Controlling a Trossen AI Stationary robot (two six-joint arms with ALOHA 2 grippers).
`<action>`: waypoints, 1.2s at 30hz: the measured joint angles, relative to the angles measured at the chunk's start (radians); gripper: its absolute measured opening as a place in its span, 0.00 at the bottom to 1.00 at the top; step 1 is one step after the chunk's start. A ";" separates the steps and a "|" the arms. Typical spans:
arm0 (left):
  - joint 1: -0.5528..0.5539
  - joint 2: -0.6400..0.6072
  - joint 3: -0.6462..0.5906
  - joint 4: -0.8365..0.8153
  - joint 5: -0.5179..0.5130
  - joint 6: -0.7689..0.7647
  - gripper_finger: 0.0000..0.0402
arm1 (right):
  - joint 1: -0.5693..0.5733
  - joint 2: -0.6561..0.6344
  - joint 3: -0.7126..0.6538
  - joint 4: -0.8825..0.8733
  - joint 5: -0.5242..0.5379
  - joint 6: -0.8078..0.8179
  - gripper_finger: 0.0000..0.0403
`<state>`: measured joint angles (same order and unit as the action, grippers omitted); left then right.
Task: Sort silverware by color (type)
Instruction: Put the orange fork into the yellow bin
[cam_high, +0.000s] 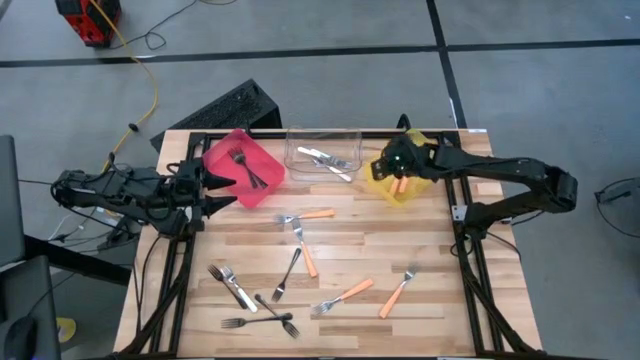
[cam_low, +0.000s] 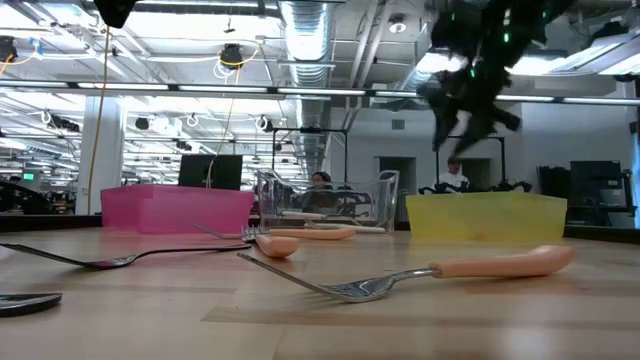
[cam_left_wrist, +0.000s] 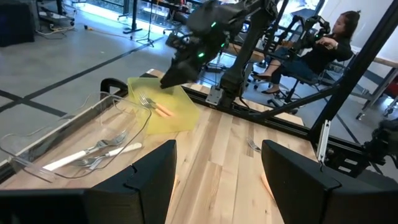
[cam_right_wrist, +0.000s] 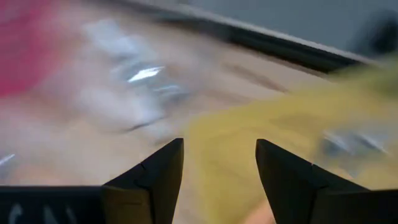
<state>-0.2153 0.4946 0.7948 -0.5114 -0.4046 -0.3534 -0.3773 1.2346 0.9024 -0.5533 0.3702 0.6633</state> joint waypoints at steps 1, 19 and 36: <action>0.000 0.000 0.000 0.000 0.000 0.000 0.55 | 0.019 -0.007 0.017 0.017 -0.057 -0.070 0.56; 0.000 0.000 0.000 -0.025 0.003 -0.053 0.55 | 0.671 0.147 0.349 -0.074 -0.279 -0.455 0.55; 0.000 0.000 0.000 -0.022 0.002 -0.101 0.55 | 0.944 0.459 0.430 -0.306 -0.296 -0.377 0.55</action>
<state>-0.2155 0.4946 0.7948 -0.5334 -0.4023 -0.4546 0.5671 1.6938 1.3327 -0.8594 0.0739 0.2860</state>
